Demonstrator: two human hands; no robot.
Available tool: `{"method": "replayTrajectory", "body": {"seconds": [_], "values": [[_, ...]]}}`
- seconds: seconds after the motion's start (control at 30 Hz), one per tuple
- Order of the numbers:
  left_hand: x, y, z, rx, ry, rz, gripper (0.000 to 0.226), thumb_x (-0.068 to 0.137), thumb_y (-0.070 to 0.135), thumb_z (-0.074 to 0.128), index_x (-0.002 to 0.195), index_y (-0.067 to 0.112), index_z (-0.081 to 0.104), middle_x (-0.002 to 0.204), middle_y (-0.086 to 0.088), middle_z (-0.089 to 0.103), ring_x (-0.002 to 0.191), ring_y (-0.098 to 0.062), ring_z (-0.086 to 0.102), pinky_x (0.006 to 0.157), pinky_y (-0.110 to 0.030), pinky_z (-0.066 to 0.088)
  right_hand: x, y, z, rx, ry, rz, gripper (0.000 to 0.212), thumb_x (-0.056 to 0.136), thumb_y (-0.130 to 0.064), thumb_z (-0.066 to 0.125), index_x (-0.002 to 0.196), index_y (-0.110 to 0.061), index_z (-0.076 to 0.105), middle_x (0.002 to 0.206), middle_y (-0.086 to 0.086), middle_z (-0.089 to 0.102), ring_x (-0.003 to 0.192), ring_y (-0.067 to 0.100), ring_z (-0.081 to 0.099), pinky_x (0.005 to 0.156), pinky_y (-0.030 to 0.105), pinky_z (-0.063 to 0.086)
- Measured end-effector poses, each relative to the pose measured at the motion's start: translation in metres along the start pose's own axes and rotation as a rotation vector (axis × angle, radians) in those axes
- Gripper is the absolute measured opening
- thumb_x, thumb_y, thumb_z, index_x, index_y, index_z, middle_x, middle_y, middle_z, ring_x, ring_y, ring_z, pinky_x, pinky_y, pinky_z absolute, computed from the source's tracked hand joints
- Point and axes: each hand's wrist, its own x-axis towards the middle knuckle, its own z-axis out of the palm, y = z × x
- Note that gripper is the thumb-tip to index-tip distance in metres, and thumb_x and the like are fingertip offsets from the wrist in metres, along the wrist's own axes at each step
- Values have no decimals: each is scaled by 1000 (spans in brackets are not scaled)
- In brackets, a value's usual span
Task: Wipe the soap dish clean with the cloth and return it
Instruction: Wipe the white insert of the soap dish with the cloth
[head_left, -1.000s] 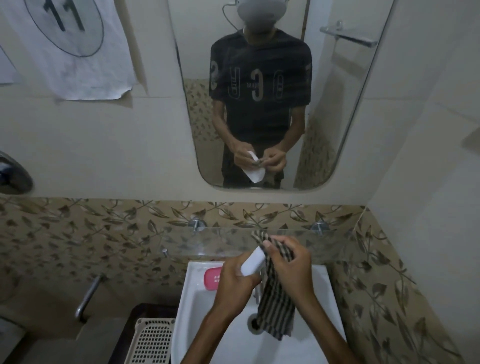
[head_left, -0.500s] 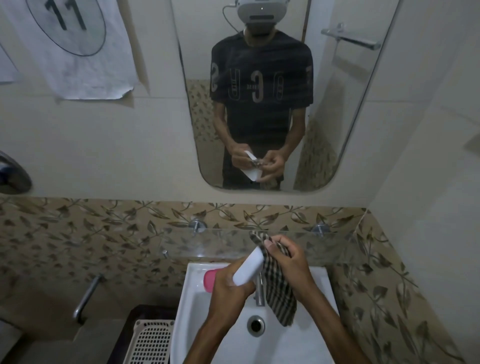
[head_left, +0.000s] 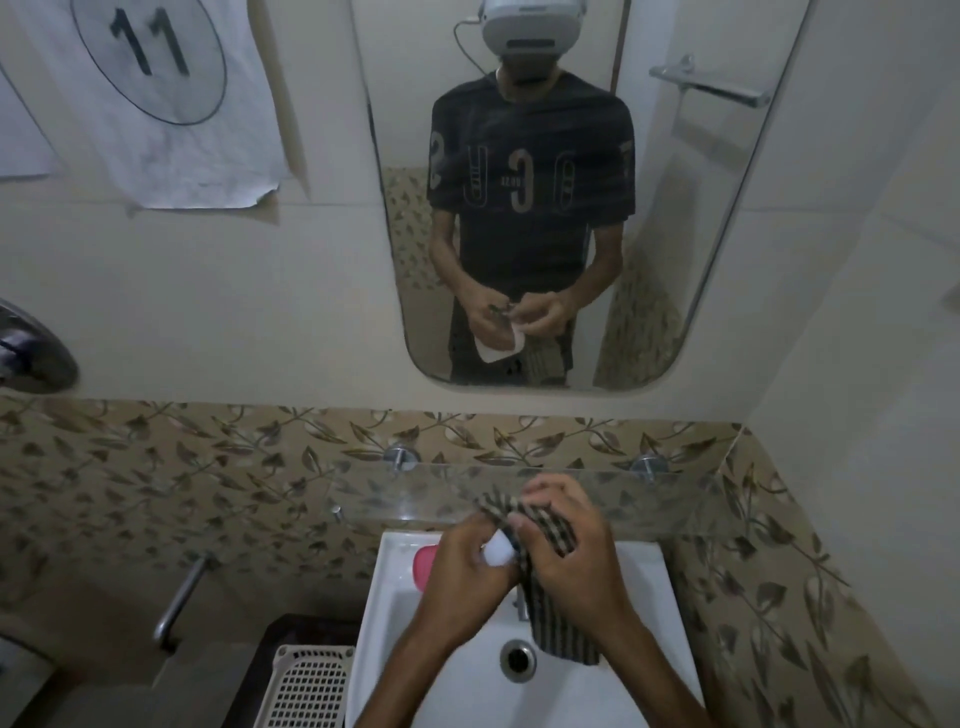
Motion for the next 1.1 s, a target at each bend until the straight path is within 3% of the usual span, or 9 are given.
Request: {"method": "replayTrajectory", "body": {"seconds": [0.13,0.3,0.43,0.57,0.7,0.8,0.9,1.0,1.1], "values": [[-3,-1,15,-114,118,25,43,66,0,61,100,20,78,97,4,76,94,-17,73,74,-23,56,-2,4,8,315,204,474,10,93,-20,76,92,-30,79,96,-6,79,97,12,74,84,25,60],[-1,-5,12,-182,194,-9,37,78,-9,74,98,22,80,93,3,81,91,-20,76,71,-20,57,-9,-7,12,188,135,205,5,89,-39,74,91,-39,78,90,-9,74,88,9,72,76,16,56],[-3,1,9,-159,204,45,50,61,2,66,108,16,77,106,1,78,100,-15,72,81,-26,59,2,-3,8,242,216,411,16,94,-14,74,93,-30,78,95,-5,78,94,10,73,84,26,61],[-4,2,4,-284,210,-33,58,56,6,72,112,22,76,107,1,80,102,-22,74,82,-40,63,-7,0,10,340,230,434,21,96,-19,72,88,-36,81,94,-12,80,93,6,74,76,17,59],[-6,6,9,-573,223,-254,75,47,16,85,119,2,72,111,-26,76,104,-46,72,86,-59,62,-7,-8,16,548,202,626,21,98,-21,66,90,-30,83,93,0,82,89,17,78,70,25,62],[0,7,-4,-902,226,-329,50,66,10,83,113,-4,74,107,-30,75,91,-40,76,76,-49,65,-13,-12,14,494,196,559,13,97,-24,69,96,-22,83,94,1,82,92,21,78,78,35,63],[4,9,-11,-1098,198,-400,50,81,22,73,123,-4,68,105,-23,76,86,-30,78,72,-40,66,-27,-15,16,315,270,422,13,96,-22,71,92,-31,80,93,-11,80,92,7,75,79,20,58],[1,7,-13,-1173,104,-418,55,88,25,72,133,-6,65,120,-26,73,99,-33,76,85,-44,65,-31,-25,23,204,356,303,23,95,-17,72,90,-39,74,93,-11,77,92,5,72,78,13,55],[-5,2,-11,-1204,-18,-364,56,97,33,67,141,-1,61,141,-26,63,128,-37,65,107,-49,54,-13,-23,19,230,368,363,15,95,-14,72,92,-28,76,90,-6,78,89,7,73,81,26,59]]}}
